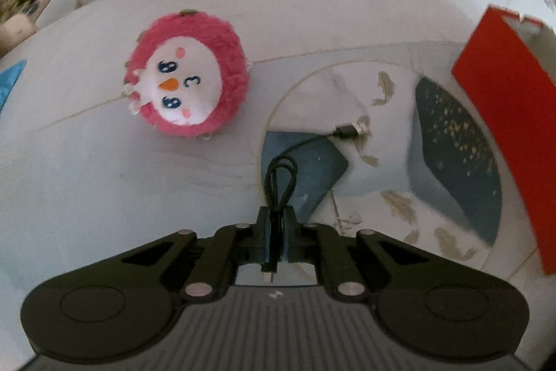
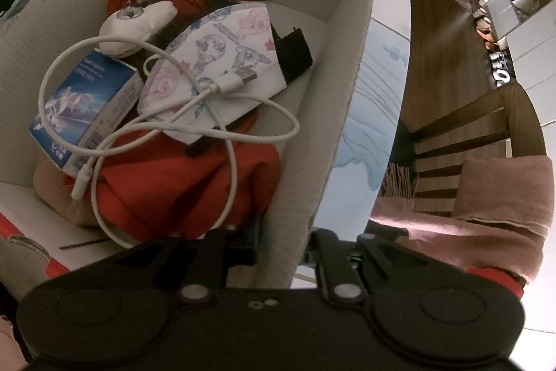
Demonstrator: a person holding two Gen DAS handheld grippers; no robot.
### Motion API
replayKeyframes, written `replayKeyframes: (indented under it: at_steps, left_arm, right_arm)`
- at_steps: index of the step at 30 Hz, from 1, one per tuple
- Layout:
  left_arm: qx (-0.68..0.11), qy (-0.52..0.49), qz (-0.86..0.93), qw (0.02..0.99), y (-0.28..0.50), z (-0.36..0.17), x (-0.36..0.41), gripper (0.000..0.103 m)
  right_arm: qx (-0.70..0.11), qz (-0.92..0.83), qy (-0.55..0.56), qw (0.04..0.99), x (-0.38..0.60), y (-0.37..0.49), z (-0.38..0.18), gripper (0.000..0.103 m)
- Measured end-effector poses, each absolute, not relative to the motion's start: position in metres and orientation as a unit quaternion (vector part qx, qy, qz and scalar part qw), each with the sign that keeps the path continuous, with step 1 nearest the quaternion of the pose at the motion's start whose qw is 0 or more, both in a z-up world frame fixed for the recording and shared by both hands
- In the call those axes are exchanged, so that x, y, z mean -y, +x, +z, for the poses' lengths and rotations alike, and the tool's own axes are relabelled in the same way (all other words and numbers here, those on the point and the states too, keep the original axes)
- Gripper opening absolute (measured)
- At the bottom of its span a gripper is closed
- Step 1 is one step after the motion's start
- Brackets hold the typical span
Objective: Organize objects
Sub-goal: 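Carry the black cable with the left gripper over the box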
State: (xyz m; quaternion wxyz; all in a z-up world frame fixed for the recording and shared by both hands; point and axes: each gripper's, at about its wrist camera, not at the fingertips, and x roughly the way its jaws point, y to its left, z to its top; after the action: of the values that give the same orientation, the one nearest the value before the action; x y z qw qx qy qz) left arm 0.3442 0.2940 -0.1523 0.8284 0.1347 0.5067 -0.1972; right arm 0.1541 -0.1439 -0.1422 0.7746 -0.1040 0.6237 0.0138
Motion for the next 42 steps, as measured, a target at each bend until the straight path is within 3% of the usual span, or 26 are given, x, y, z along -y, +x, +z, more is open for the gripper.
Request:
replayKeyframes:
  at_steps: [9, 25, 33, 42]
  left_arm:
    - [-0.478, 0.075, -0.208, 0.850, 0.307, -0.109, -0.282, 0.005]
    - [-0.392, 0.092, -0.325, 0.856, 0.249, -0.029, -0.184, 0.005]
    - [-0.367, 0.121, -0.367, 0.846, 0.239, -0.015, -0.122, 0.005]
    - [-0.372, 0.157, -0.383, 0.831, 0.241, -0.035, -0.055, 0.005]
  right_arm:
    - [-0.617, 0.019, -0.108, 0.779, 0.144, 0.152, -0.142, 0.011]
    - [-0.609, 0.030, -0.118, 0.784, 0.142, 0.150, -0.141, 0.011]
    - [-0.605, 0.045, -0.128, 0.785, 0.140, 0.148, -0.140, 0.011]
    - [-0.602, 0.051, -0.132, 0.786, 0.140, 0.147, -0.139, 0.011]
